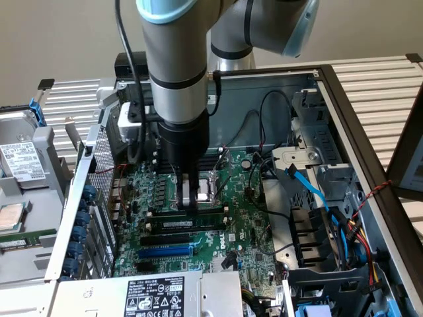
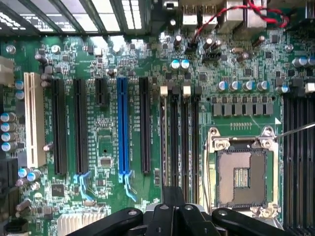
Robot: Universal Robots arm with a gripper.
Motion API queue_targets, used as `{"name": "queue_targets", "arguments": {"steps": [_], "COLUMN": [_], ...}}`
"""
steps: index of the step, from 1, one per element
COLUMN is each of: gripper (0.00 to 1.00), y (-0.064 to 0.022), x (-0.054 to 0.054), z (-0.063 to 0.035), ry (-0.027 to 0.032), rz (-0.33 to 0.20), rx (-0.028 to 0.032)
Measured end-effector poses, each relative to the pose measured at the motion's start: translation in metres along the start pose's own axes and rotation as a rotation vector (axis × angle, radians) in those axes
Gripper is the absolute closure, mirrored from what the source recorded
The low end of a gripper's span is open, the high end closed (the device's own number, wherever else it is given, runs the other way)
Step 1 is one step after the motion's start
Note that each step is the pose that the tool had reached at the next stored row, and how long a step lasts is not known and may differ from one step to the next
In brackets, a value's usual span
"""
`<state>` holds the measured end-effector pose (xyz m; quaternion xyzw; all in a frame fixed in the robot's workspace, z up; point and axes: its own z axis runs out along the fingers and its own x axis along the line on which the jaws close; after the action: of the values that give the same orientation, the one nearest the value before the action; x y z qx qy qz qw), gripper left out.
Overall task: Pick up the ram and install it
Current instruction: 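Press down the ram until it locks into place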
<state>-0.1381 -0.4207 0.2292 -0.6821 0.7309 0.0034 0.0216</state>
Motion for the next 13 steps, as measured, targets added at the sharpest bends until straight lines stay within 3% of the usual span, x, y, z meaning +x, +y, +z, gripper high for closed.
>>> {"name": "queue_targets", "arguments": {"steps": [3, 5, 8, 11, 13], "gripper": [0.89, 0.89, 0.89, 0.89, 0.89], "y": [0.0133, 0.0170, 0.0220, 0.0331, 0.0338], "x": [0.001, 0.001, 0.002, 0.003, 0.003], "z": [-0.0054, -0.0109, -0.0106, -0.0075, -0.0065], "ry": [0.0002, -0.0002, -0.0010, -0.0009, -0.0011], "rz": [0.000, -0.002, -0.003, -0.003, -0.003], "rx": [-0.0002, 0.0000, 0.0000, 0.0010, 0.0011]}}
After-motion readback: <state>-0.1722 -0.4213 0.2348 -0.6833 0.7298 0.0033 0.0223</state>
